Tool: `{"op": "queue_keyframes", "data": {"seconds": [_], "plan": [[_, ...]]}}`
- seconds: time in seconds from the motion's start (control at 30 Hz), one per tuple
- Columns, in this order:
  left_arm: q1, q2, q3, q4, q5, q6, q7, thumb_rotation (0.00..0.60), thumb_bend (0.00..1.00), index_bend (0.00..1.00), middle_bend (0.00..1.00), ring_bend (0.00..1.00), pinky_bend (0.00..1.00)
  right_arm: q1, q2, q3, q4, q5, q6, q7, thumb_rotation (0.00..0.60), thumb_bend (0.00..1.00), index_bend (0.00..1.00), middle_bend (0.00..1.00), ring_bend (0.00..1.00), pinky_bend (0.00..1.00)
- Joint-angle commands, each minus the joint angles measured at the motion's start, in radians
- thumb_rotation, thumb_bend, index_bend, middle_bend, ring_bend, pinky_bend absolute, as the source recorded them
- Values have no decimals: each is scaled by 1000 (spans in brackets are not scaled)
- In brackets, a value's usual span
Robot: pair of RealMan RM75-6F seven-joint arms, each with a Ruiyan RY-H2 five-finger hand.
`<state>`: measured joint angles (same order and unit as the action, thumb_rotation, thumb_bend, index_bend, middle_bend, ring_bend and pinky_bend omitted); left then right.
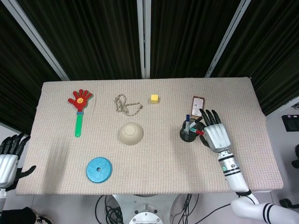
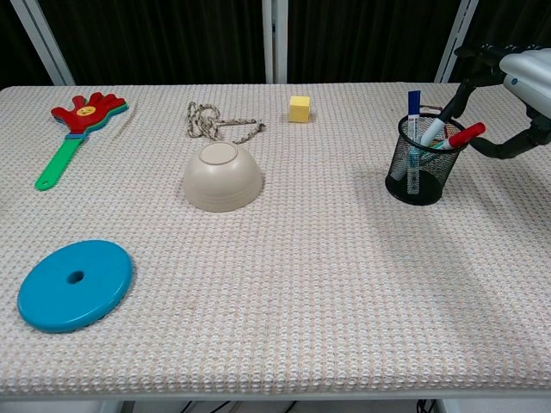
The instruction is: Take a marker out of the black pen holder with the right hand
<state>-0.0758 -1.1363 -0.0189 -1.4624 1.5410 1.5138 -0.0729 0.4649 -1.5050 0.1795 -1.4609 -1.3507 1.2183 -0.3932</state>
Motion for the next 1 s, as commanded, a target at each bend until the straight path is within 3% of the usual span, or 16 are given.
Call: {"op": "queue_keyframes", "data": {"seconds": [0.03,1.0], "plan": [[1,0,-1,0,-2,2,-2,600,154,107,25,0,61,1,-4,0,3,4,3,-3,600,291,440,0,0,0],[6,-4,0,8,-15,-8,-6,600,154,109,25,0,62,5,-18,2,20,-1,45,24,600,313,592,28,0,0]]}}
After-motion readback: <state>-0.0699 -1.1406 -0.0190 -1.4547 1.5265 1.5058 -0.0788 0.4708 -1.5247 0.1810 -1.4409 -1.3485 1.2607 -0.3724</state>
